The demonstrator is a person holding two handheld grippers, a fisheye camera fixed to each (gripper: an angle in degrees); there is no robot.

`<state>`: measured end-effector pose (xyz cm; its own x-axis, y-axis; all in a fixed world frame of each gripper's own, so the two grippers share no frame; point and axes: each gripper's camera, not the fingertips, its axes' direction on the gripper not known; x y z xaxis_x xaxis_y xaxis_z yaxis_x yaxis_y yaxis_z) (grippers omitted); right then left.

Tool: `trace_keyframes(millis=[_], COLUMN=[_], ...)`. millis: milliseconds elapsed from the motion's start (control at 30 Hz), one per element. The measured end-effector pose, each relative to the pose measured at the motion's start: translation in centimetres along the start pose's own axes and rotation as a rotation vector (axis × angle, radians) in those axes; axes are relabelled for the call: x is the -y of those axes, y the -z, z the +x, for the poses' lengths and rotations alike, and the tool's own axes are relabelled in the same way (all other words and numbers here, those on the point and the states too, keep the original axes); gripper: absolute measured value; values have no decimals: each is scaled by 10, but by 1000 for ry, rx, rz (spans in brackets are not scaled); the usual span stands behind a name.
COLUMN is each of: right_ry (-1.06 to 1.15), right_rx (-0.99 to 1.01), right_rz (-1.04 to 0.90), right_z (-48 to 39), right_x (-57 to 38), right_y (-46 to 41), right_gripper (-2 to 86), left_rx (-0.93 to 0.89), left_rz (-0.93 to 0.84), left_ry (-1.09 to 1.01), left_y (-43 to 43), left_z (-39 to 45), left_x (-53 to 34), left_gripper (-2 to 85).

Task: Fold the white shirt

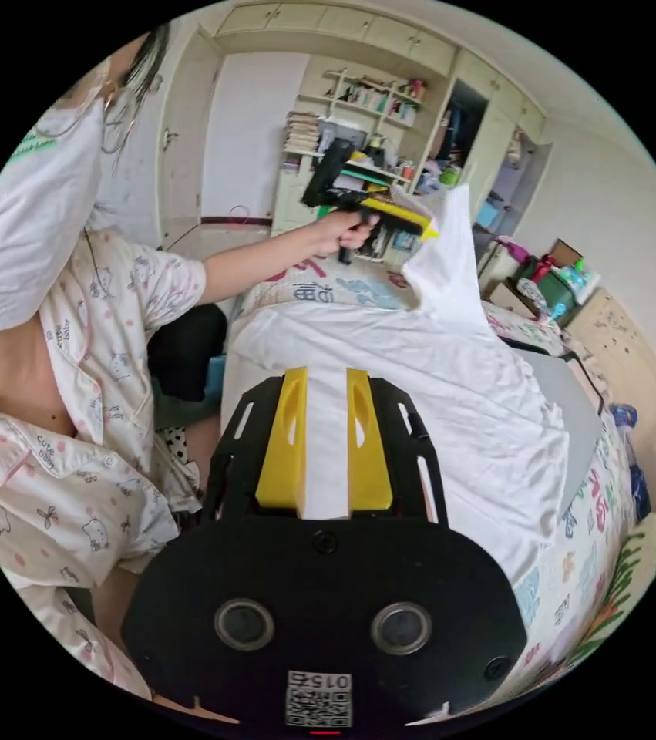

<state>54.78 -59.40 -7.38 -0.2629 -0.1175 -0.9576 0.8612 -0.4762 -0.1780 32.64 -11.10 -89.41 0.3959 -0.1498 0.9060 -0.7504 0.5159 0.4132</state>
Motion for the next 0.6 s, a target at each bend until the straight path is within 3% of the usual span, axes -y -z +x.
trace_keyframes(millis=[33,133,333,500,600], right_ry=[-38,-126,-193,-255,-312], right_rx=[-37,-166,-369,-250,-195], right_rz=[14,25,11,-91,-83], right_z=[8,25,43,62,72], right_x=[-5,-20,-41,-44,-46], right_y=[10,32,57,65,73], right_gripper=[90,97,107,129,67], left_rx=[-32,-86,-51,0,15], left_rz=[-108,-295,-331,-355,-373], left_ry=[-194,-424,-410,-423,-430], left_y=[-30,-84,-113,-127,-139], left_z=[85,216,293,341,362], left_x=[-12,-73,-170,-230,-262], left_gripper=[4,5,6,7,8])
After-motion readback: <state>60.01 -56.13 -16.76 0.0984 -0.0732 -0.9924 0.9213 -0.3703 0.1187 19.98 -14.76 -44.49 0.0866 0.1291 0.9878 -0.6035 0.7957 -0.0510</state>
